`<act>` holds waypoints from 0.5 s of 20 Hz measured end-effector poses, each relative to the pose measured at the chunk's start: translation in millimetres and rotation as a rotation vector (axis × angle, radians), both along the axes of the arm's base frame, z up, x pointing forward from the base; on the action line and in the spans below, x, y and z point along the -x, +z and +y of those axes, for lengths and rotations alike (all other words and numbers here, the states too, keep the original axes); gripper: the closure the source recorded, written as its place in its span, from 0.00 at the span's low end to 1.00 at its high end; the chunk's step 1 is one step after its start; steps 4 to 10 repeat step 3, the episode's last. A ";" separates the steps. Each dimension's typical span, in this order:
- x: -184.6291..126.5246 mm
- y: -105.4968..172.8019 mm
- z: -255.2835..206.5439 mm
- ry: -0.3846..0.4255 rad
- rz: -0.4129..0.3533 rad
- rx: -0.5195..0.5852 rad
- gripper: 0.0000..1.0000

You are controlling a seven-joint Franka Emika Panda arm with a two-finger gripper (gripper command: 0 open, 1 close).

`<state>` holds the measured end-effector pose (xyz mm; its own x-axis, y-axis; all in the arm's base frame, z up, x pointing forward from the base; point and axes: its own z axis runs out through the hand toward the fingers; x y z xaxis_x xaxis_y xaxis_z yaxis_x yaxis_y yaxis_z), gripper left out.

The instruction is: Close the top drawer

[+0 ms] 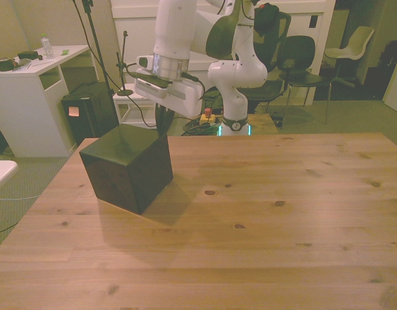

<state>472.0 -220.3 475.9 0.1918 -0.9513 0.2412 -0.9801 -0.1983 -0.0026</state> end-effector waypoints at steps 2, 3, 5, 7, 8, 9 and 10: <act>3.3 -1.1 13.8 0.023 0.001 -0.004 1.00; 6.9 0.9 22.7 0.039 -0.003 -0.010 0.00; 6.9 0.9 22.7 0.039 -0.003 -0.010 0.00; 6.9 0.9 22.7 0.039 -0.003 -0.010 0.00; 6.9 0.9 22.7 0.039 -0.003 -0.010 0.00; 6.9 0.9 22.7 0.039 -0.003 -0.010 0.00; 6.9 0.9 22.7 0.039 -0.003 -0.010 0.00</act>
